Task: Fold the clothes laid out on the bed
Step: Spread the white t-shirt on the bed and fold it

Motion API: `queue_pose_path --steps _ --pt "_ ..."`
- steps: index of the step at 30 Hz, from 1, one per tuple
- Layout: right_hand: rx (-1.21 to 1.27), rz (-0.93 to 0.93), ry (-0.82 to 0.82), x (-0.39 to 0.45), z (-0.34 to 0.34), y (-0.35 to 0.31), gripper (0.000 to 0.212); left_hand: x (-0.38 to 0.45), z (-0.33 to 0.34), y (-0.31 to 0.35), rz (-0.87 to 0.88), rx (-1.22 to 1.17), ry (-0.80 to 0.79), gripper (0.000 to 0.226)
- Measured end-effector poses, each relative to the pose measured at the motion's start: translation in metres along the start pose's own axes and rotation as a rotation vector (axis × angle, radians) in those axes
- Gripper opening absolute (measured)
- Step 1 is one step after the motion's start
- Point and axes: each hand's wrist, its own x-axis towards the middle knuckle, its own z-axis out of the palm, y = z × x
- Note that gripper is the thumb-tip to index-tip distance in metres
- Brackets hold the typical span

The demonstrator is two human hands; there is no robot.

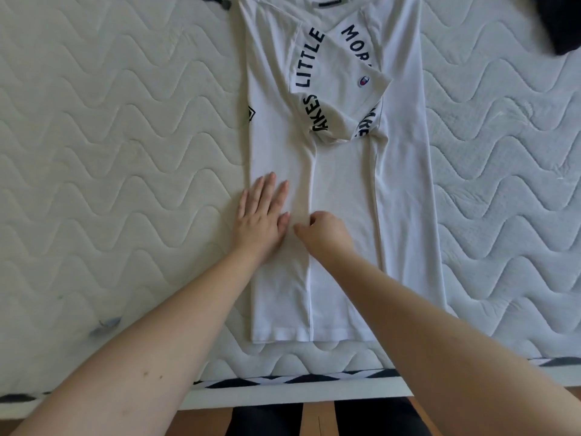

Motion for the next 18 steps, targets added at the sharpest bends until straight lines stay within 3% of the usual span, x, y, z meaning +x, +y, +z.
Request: queue_pose_path --steps 8,13,15,18 --pt "0.031 0.062 -0.237 -0.049 0.039 0.057 0.03 -0.044 0.002 0.002 0.005 -0.047 -0.067 0.06" --pt "0.046 0.086 -0.129 -0.071 0.056 0.069 0.041 -0.063 0.0 -0.001 0.037 -0.101 -0.093 0.061" --pt "0.035 0.094 -0.073 -0.081 0.062 0.073 0.044 -0.073 -0.003 0.001 0.026 -0.239 -0.059 0.06" --pt "0.112 0.084 -0.032 -0.095 0.069 0.082 0.031 -0.086 -0.011 0.001 -0.205 -0.577 0.043 0.057"
